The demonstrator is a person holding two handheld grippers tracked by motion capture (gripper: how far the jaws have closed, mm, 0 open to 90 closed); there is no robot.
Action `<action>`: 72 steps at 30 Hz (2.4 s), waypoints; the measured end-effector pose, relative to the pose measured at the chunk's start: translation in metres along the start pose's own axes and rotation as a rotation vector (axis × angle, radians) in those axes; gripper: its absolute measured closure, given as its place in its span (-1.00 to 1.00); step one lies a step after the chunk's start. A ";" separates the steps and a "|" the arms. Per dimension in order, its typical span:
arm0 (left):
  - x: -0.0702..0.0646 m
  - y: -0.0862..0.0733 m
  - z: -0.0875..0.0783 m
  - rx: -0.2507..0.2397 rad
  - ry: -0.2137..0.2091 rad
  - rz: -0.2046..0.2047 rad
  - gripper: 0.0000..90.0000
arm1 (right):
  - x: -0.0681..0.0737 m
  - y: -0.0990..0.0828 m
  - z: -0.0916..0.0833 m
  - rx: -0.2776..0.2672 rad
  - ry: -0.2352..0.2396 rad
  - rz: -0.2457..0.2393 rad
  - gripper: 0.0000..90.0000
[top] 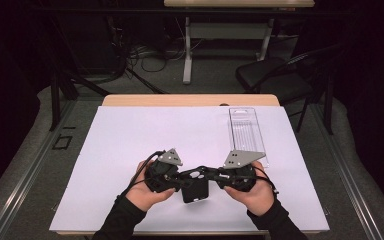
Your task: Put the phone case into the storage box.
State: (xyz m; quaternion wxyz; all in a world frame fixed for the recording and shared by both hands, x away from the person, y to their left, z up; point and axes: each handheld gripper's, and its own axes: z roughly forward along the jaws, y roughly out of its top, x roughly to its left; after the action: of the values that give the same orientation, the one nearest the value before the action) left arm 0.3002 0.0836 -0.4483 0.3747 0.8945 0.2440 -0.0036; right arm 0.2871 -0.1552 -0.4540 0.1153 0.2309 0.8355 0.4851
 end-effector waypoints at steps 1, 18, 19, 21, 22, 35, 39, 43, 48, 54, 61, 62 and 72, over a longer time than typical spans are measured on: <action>0.000 0.000 0.000 -0.002 0.000 -0.001 0.78 | 0.000 0.000 0.000 0.000 0.001 0.000 0.86; 0.005 -0.001 -0.001 -0.051 0.011 -0.028 0.35 | -0.006 -0.003 0.000 -0.005 -0.010 0.016 0.87; 0.005 -0.001 -0.001 -0.055 0.008 -0.028 0.33 | -0.006 -0.003 0.000 -0.005 -0.014 0.017 0.87; 0.004 -0.001 -0.001 -0.063 0.003 -0.033 0.28 | -0.007 -0.003 0.000 -0.013 -0.022 0.023 0.88; 0.004 0.000 -0.001 -0.069 0.002 -0.033 0.27 | -0.007 -0.003 -0.001 -0.015 -0.025 0.024 0.88; 0.009 0.000 0.001 -0.093 0.006 -0.029 0.02 | -0.013 -0.006 -0.007 -0.027 -0.092 0.062 0.88; 0.010 -0.001 0.000 -0.108 0.019 -0.022 0.01 | -0.015 -0.007 -0.010 -0.036 -0.115 0.075 0.89; 0.012 -0.001 -0.001 -0.115 0.041 -0.016 -0.01 | -0.018 -0.008 -0.012 -0.045 -0.134 0.082 0.89; 0.013 -0.001 -0.002 -0.123 0.040 -0.028 -0.01 | -0.020 -0.009 -0.015 -0.056 -0.153 0.090 0.89; 0.017 -0.002 -0.003 -0.124 0.049 -0.049 -0.19 | -0.021 -0.009 -0.021 -0.075 -0.177 0.092 0.89; 0.020 -0.003 -0.004 -0.139 0.055 -0.052 -0.23 | -0.024 -0.009 -0.029 -0.093 -0.195 0.103 0.89; 0.020 -0.003 -0.004 -0.140 0.057 -0.052 -0.23 | -0.025 -0.009 -0.030 -0.096 -0.201 0.104 0.89; 0.025 -0.005 -0.008 -0.167 0.052 -0.081 -0.29 | -0.033 -0.008 -0.042 -0.115 -0.207 0.104 0.89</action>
State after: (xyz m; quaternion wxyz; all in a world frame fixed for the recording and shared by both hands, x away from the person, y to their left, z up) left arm 0.3188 0.1034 -0.4506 0.4411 0.8492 0.2892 0.0246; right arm 0.2956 -0.2067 -0.4407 0.1888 0.3157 0.7769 0.5110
